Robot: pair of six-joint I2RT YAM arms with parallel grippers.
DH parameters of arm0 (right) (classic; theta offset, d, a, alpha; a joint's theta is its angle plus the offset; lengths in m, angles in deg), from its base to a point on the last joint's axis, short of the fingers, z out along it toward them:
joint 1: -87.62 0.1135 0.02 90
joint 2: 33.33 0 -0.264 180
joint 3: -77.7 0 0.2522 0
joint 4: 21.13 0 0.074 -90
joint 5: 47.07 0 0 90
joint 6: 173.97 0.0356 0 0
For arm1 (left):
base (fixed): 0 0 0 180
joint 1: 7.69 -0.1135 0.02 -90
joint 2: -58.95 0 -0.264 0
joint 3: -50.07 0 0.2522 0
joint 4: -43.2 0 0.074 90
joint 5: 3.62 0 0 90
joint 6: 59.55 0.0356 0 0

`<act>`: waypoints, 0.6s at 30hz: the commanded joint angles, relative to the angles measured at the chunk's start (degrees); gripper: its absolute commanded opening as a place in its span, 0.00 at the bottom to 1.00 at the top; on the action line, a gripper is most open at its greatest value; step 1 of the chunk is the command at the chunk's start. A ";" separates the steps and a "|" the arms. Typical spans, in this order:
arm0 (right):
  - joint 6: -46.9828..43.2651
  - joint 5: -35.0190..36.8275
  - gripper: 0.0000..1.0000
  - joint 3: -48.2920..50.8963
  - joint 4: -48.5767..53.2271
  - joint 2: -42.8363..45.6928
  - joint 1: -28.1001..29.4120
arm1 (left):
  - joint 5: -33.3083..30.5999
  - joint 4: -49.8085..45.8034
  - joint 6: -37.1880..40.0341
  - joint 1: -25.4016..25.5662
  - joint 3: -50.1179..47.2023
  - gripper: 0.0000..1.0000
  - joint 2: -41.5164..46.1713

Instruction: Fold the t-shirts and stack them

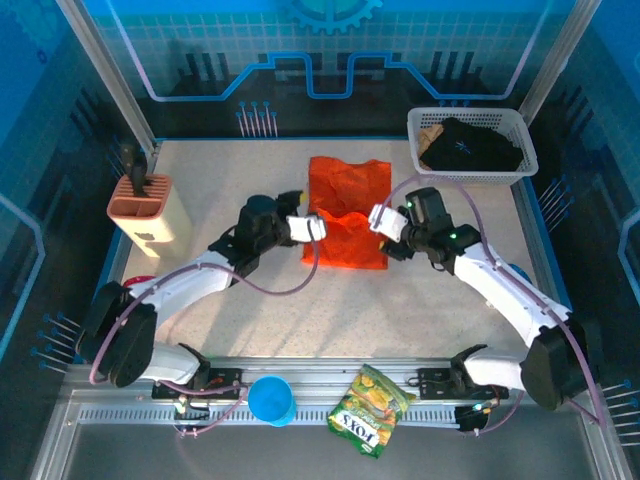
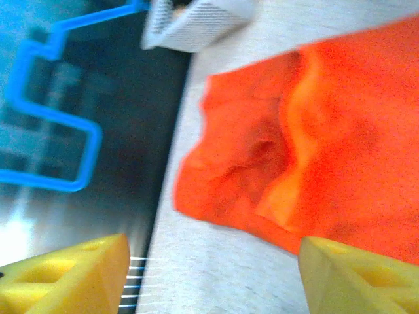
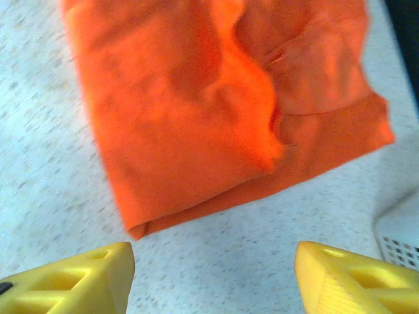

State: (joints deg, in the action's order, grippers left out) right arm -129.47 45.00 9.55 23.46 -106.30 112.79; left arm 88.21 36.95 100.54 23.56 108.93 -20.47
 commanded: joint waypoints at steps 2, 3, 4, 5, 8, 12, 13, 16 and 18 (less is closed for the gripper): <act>-7.05 -0.53 0.67 -1.66 10.45 -6.39 1.67 | 0.35 -15.20 11.74 3.22 -0.29 0.67 -3.51; -7.23 -0.16 0.67 -1.60 10.13 -7.90 2.17 | -0.26 -16.03 12.60 3.57 -0.03 0.67 -4.44; -7.33 0.43 0.67 -1.40 9.24 -9.58 2.60 | -0.44 -16.53 13.10 3.81 0.32 0.66 -5.32; -7.26 0.79 0.67 -1.44 8.21 -11.17 2.93 | -0.40 -16.56 13.15 3.91 0.63 0.66 -5.95; -6.68 0.84 0.67 -2.40 5.79 -14.90 3.80 | 0.19 -16.72 13.25 4.00 1.87 0.67 -7.35; -5.79 0.65 0.67 -3.44 3.49 -18.15 4.64 | 0.11 -16.82 13.71 4.10 3.13 0.67 -9.44; -5.94 0.83 0.67 -3.36 2.75 -18.79 4.90 | -0.13 -16.70 14.00 4.15 3.40 0.66 -10.07; -5.84 1.08 0.67 -3.56 1.25 -20.30 5.09 | -0.85 -15.49 14.01 4.12 4.06 0.66 -11.90; -5.75 1.44 0.68 -3.83 0.45 -21.02 5.11 | -1.27 -14.58 13.85 4.12 4.67 0.65 -13.11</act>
State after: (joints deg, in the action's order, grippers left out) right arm -134.87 45.94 7.19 25.49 -126.25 117.29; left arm 87.25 22.24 113.17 27.47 111.90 -31.88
